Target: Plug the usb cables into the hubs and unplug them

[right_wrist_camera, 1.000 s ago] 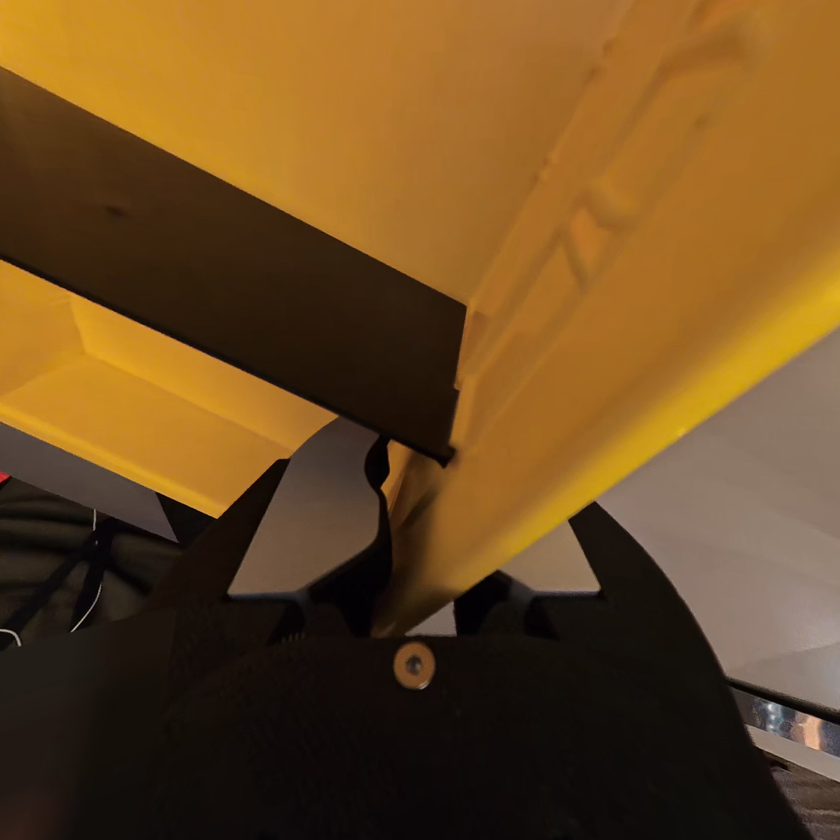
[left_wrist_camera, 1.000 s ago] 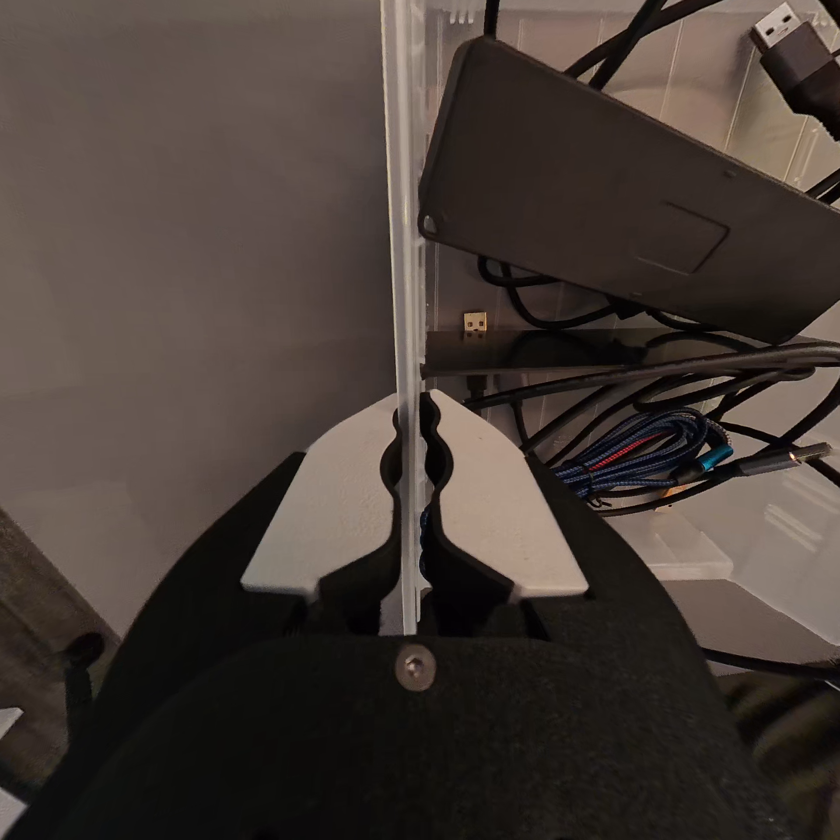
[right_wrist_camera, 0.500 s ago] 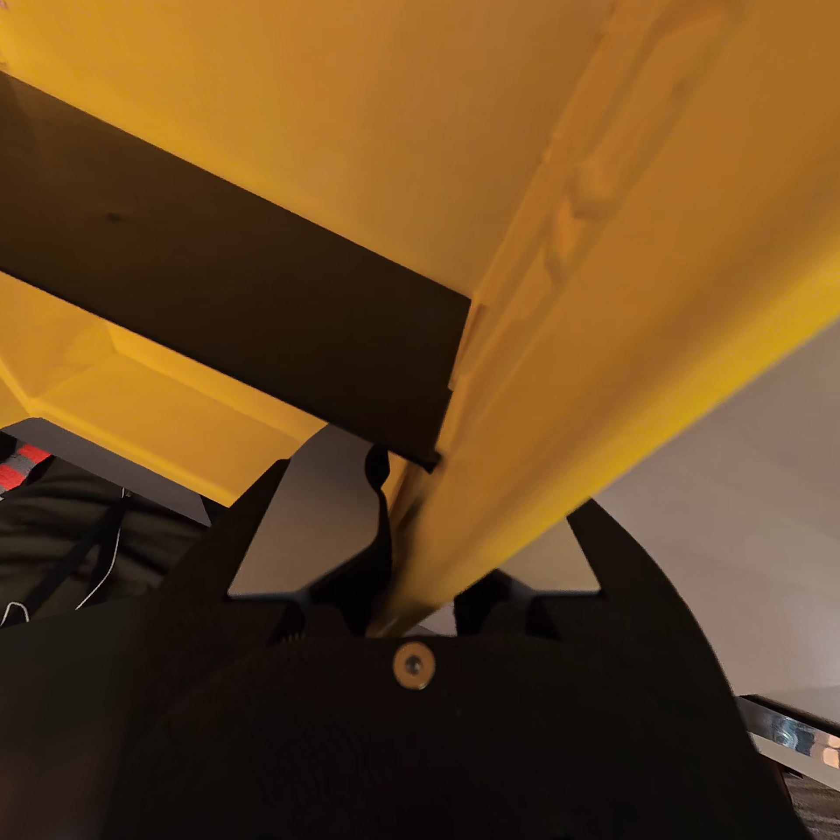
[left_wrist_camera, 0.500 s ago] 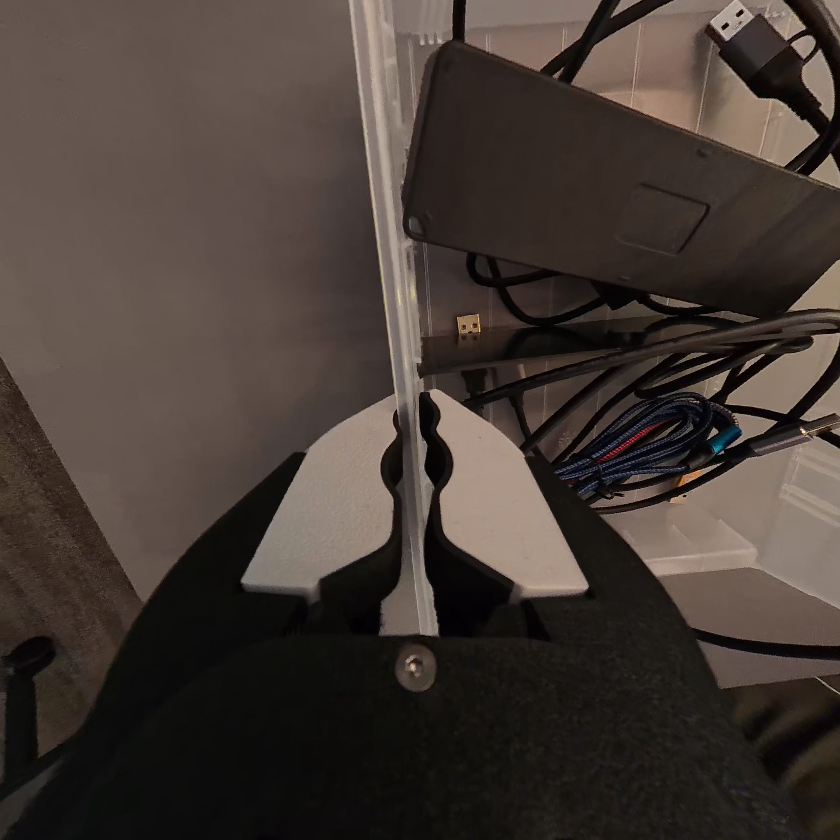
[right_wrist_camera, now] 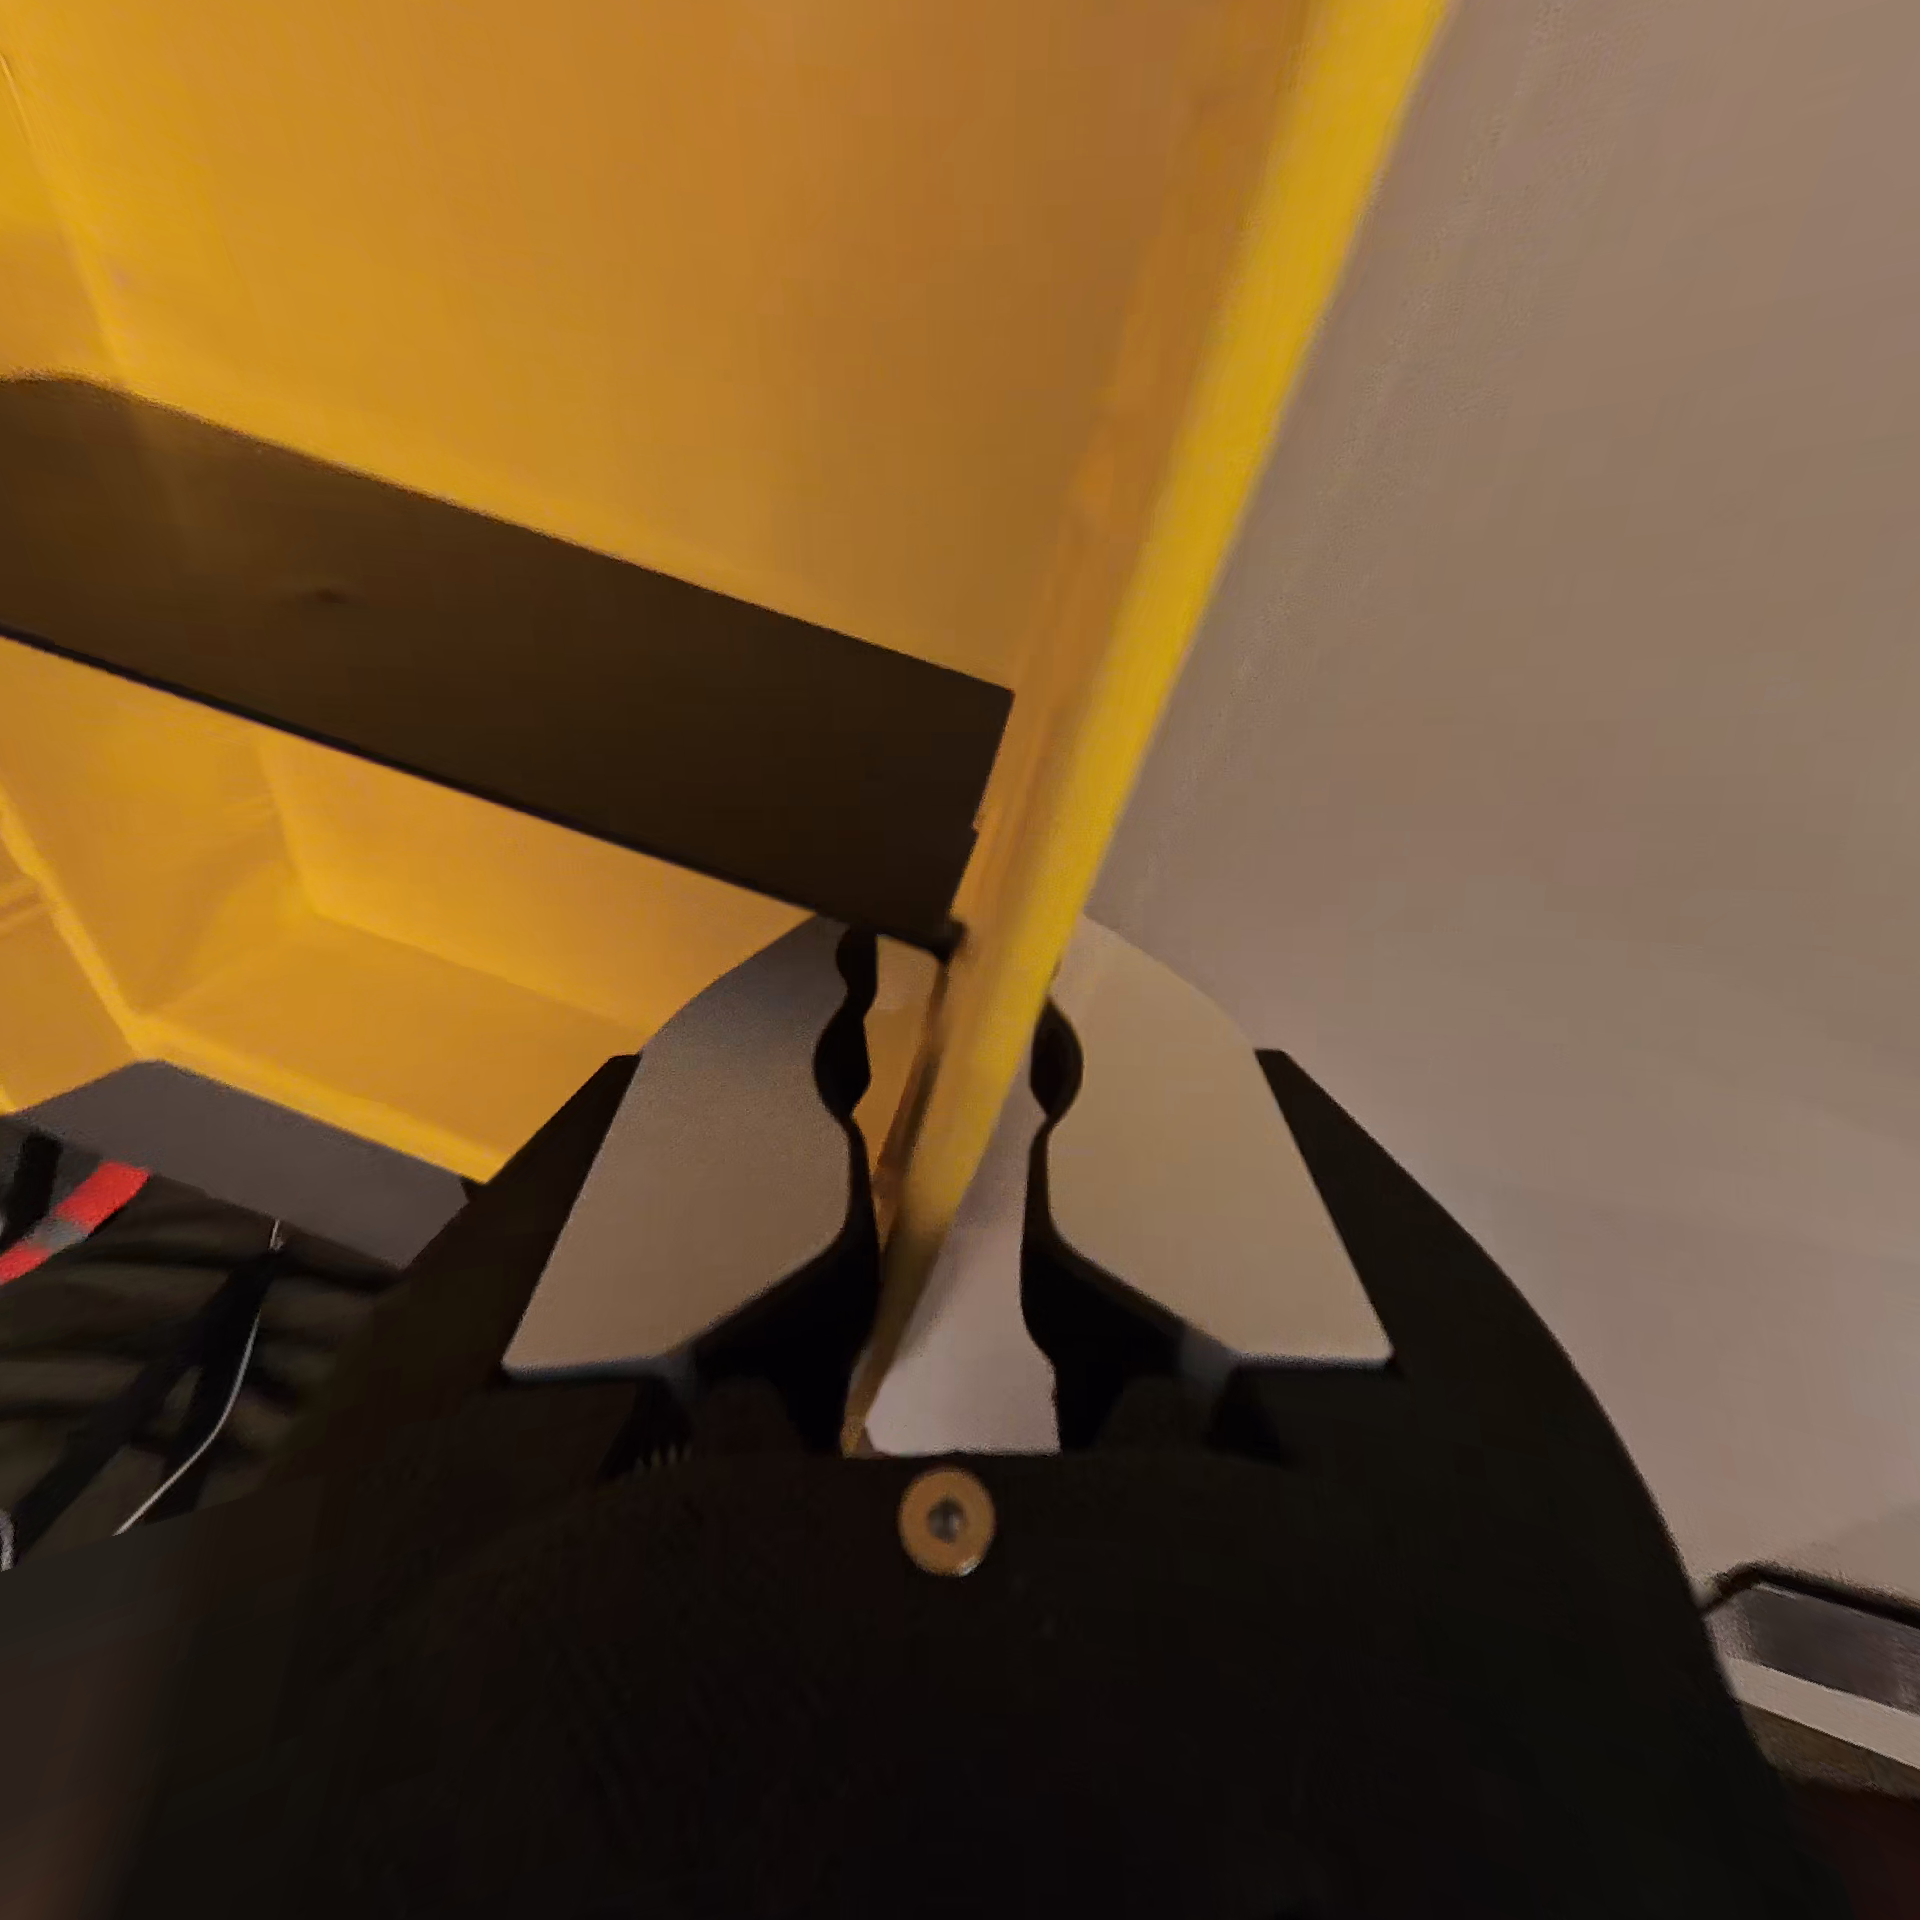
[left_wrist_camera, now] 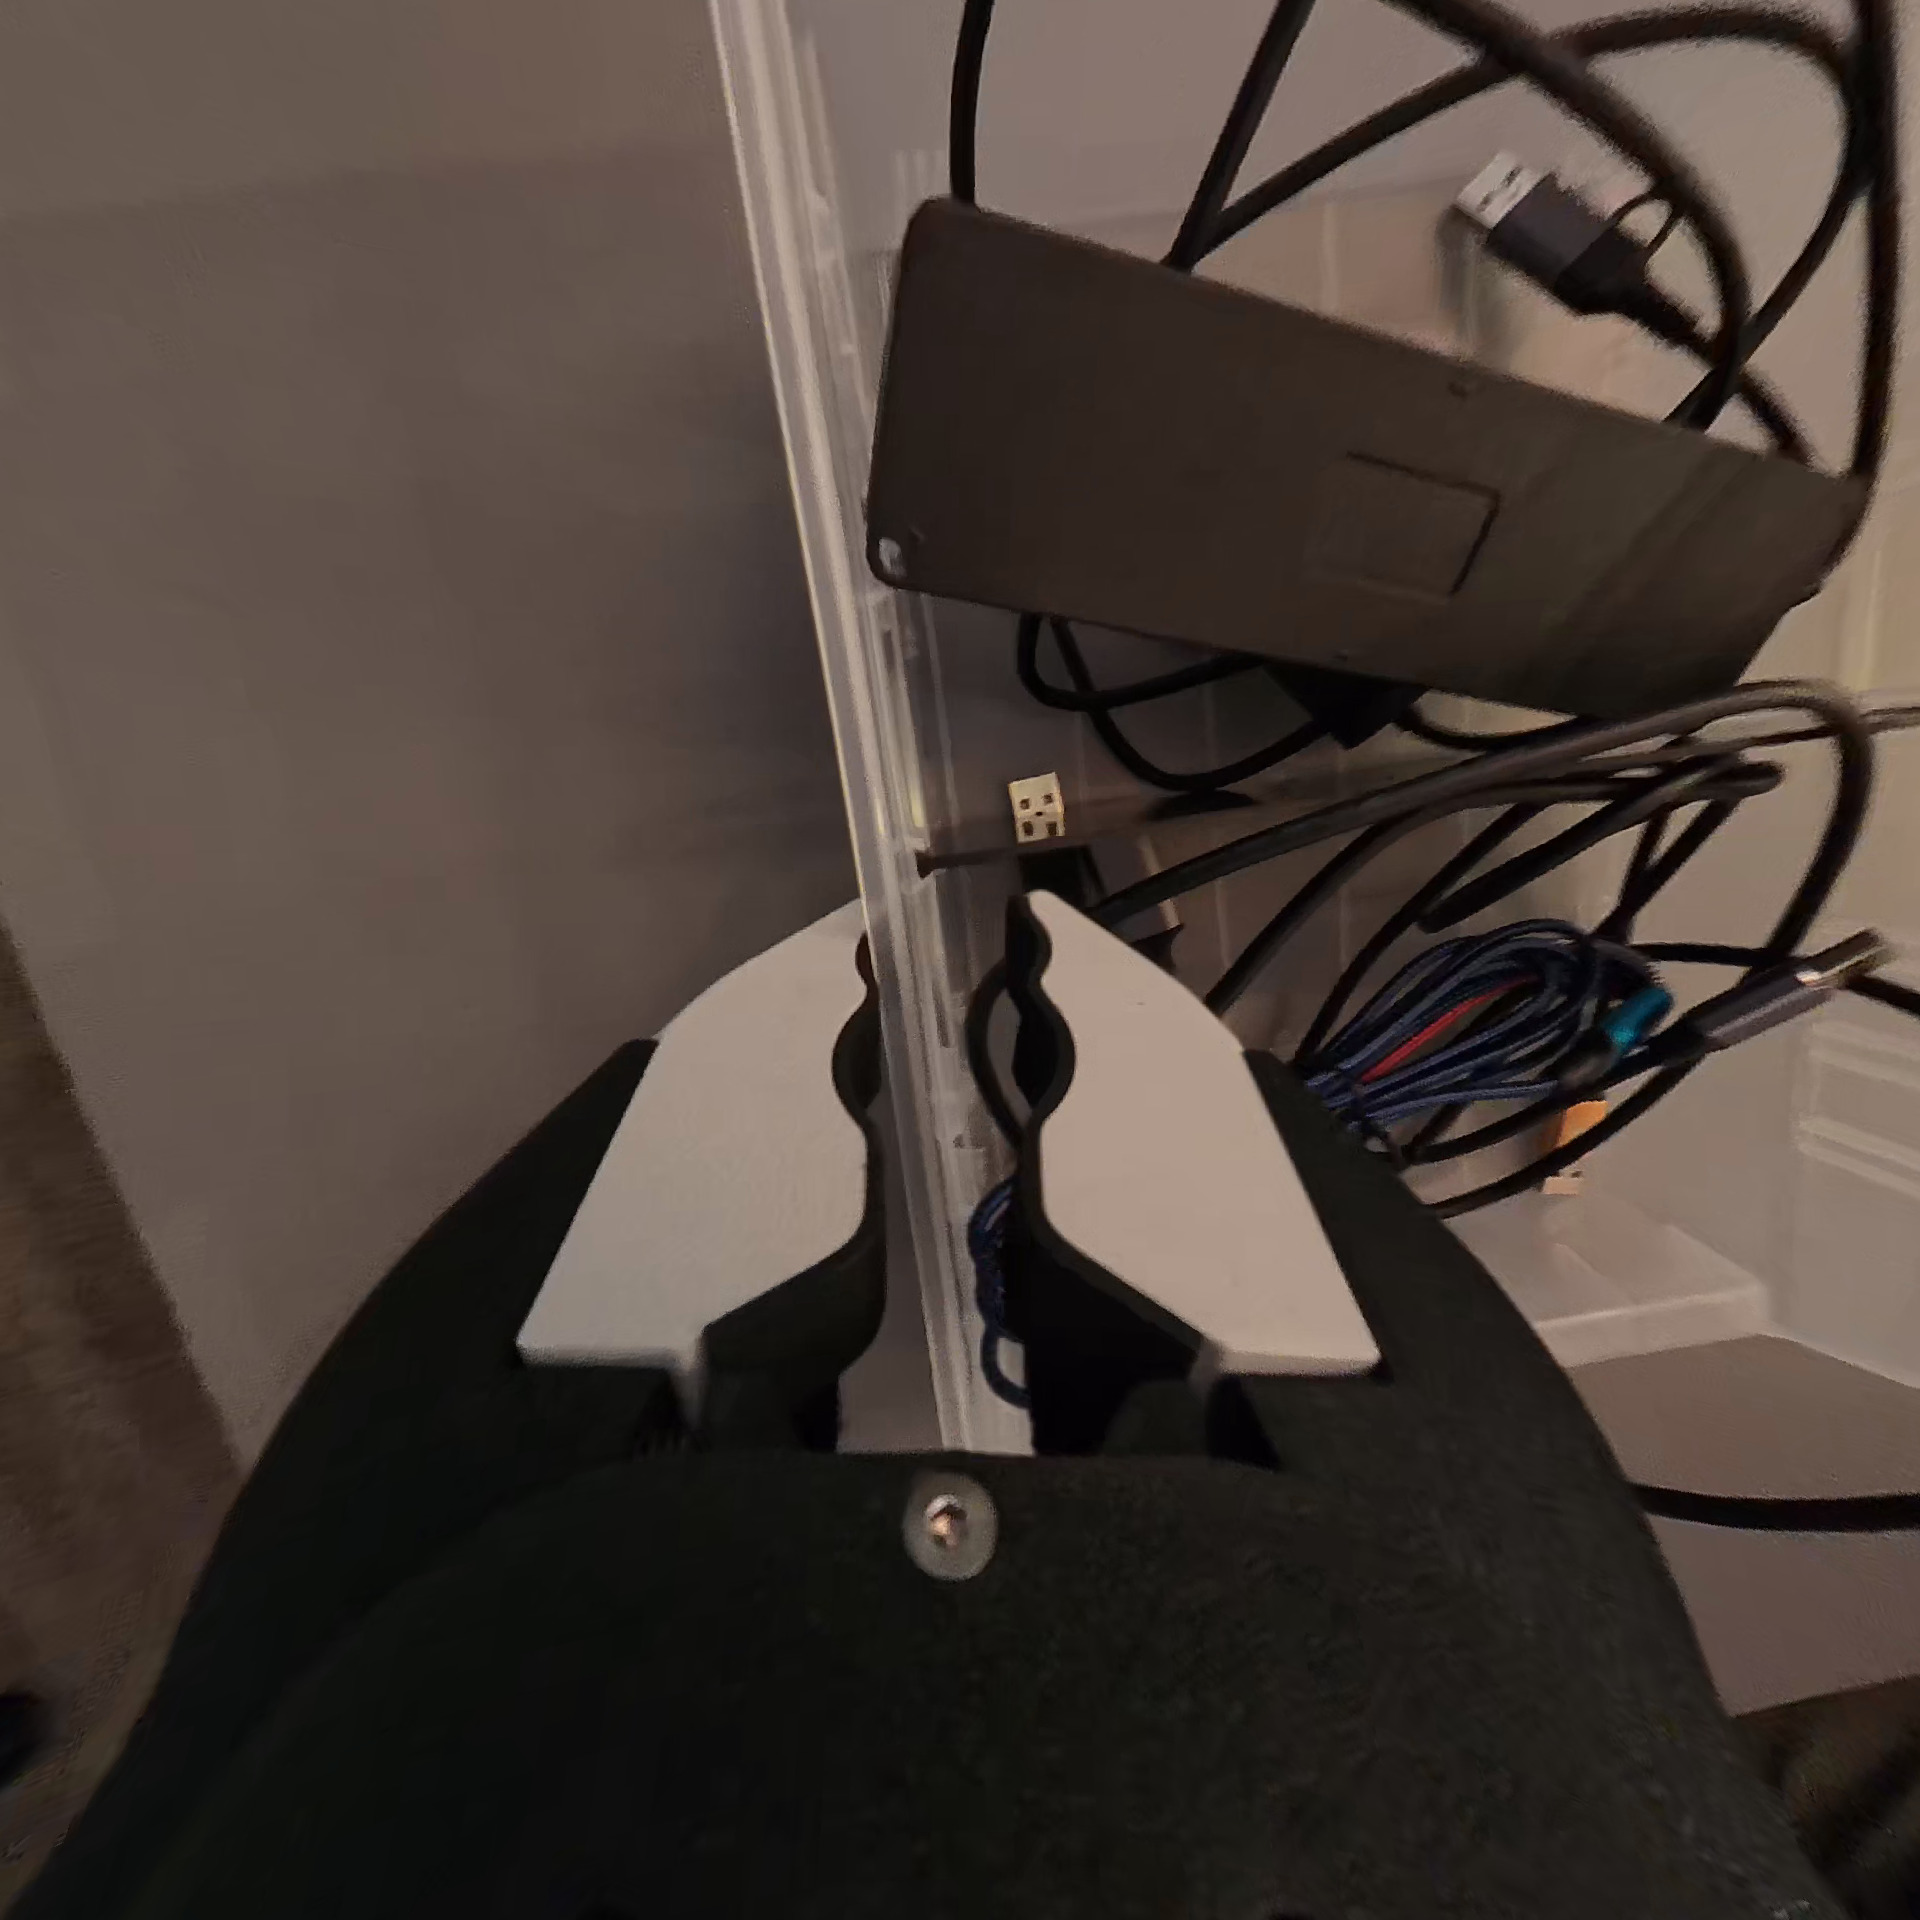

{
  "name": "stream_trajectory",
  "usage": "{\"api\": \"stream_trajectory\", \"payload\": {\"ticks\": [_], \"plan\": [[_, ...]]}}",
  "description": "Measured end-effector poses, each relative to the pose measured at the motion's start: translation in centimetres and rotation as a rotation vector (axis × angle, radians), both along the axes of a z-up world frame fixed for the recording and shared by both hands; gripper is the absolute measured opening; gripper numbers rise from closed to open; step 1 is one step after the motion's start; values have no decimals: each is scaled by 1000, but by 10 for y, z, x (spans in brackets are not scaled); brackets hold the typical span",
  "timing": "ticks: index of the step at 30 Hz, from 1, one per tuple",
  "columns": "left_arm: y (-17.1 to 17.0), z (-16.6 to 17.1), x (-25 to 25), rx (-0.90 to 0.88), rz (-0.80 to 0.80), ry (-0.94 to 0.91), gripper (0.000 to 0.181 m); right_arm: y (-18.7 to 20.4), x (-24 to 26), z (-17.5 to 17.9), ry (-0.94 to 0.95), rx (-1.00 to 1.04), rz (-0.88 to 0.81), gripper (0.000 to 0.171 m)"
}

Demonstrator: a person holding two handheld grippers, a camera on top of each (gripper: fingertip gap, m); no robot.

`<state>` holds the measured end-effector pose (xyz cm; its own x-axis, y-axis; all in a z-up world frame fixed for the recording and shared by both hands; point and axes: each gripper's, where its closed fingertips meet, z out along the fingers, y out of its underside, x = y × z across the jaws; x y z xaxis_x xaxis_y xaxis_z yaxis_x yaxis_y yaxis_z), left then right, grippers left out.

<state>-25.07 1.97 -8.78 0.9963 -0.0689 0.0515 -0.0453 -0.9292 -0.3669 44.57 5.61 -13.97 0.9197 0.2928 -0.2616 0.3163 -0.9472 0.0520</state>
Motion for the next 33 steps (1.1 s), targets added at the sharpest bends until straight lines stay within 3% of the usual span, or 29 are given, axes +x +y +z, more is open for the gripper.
{"api": "stream_trajectory", "payload": {"ticks": [4, 8, 13, 17, 19, 23, 26, 33], "plan": [[2, 14, 3, 77, 9, -117, 30, 21, 11, 31, -35, 200, -56, 28], [14, 80, -1, 386, 11, -139, 30, 41, 18, 89, -48, 501, -114, 30], [10, 178, -4, 849, 23, 108, 36, 51, 0, 190, -36, 1002, -91, 30], [0, 221, 16, 1067, 21, 241, 39, 35, -34, 261, -16, 1357, 3, 39], [0, 229, 26, 1107, 46, 268, 39, 26, -55, 290, -9, 1559, 62, 46], [9, 227, 45, 1101, 83, 300, 51, 6, -95, 330, -25, 1934, 154, 79], [18, 224, 58, 1104, 86, 327, 54, 0, -126, 333, -9, 1930, 207, 79], [39, 223, 76, 1137, 77, 240, 60, -12, -194, 353, 241, 1940, 303, 79]]}}
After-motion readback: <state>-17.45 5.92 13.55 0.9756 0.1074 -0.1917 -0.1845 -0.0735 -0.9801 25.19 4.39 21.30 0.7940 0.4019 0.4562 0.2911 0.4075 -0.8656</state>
